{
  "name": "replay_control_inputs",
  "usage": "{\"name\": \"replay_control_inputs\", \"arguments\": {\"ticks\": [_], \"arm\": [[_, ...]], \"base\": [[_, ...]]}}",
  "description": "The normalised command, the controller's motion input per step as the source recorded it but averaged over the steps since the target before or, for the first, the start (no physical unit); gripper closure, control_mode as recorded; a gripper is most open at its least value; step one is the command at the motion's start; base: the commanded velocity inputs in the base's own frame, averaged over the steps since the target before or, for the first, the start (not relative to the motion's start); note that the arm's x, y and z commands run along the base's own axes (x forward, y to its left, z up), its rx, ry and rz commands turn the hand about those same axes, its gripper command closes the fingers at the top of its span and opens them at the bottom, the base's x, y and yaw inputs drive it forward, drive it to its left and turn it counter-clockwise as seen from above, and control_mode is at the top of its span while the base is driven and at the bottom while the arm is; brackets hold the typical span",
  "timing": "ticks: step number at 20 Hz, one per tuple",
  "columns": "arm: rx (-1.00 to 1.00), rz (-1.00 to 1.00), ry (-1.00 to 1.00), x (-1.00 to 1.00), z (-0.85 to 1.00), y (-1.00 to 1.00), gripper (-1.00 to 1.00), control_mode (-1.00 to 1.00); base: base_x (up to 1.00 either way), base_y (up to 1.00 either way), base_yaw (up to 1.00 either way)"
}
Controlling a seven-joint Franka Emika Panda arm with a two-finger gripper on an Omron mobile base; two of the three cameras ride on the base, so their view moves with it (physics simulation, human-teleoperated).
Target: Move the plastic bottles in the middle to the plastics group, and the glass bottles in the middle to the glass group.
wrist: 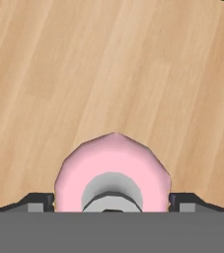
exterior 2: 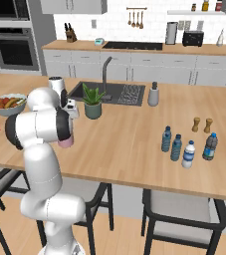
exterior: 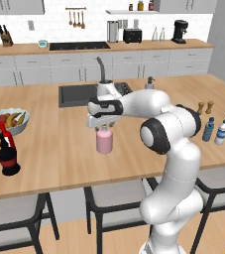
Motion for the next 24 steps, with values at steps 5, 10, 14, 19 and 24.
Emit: {"name": "replay_control_inputs", "arguments": {"ticks": [5,10,14,19,24], "arm": [[0.0,0.0,0.0,0.0,0.0,0.0,1.0,-1.0],[0.0,0.0,0.0,0.0,0.0,0.0,1.0,-1.0],[0.03,0.02,-0.01,-0.05,0.12,0.0,1.0,-1.0],[0.06,0.17,-0.01,-0.35,0.66,0.22,1.0,-1.0],[0.0,0.21,0.0,-0.33,0.5,0.61,1.0,-1.0]], "base": [[0.0,0.0,0.0],[0.0,0.0,0.0],[0.0,0.0,0.0],[0.0,0.0,0.0],[0.0,0.0,0.0]]}}
